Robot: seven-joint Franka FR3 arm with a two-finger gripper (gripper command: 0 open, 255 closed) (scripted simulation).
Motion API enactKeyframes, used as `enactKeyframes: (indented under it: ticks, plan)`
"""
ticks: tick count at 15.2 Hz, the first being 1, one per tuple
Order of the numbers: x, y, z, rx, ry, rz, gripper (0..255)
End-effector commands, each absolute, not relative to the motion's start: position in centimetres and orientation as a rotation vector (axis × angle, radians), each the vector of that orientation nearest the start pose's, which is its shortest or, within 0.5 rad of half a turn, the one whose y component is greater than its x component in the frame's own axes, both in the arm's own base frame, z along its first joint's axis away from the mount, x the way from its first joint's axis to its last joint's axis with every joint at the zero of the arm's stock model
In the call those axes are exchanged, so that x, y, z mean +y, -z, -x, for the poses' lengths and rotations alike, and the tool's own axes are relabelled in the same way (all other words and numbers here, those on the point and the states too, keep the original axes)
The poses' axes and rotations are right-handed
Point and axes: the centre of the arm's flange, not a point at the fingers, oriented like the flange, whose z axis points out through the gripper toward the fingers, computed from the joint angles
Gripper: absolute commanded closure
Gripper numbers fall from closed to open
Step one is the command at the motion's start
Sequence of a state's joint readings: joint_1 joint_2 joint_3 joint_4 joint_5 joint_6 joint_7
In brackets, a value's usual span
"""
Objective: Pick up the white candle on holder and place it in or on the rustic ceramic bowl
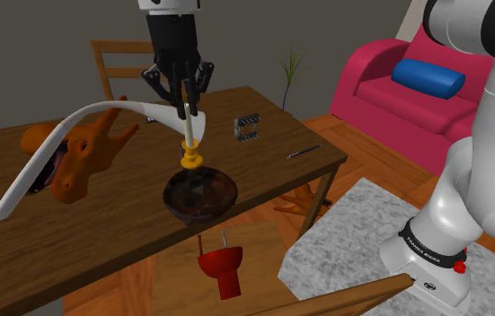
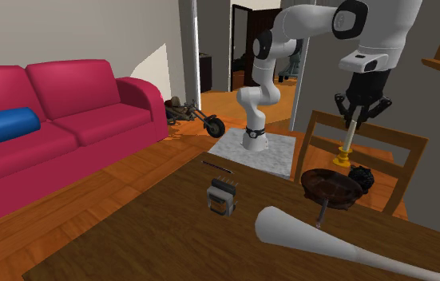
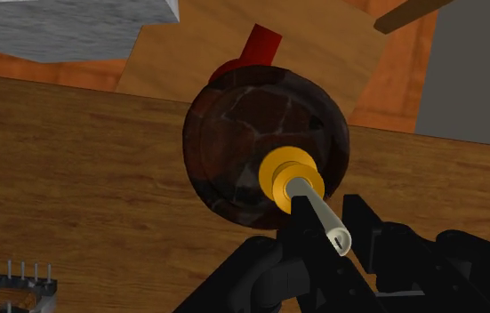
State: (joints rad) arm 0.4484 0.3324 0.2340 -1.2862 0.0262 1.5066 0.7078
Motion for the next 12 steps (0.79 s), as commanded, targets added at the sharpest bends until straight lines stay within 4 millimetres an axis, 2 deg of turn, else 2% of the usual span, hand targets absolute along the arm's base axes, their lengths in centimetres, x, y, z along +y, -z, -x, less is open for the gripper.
enactKeyframes:
  ticks: [1,12]
  plan:
    - [38.8,-54.8,-51.3,0.052,-0.225,3.120,255]
    - [38.8,-49.2,-51.3,0.052,-0.225,3.120,255]
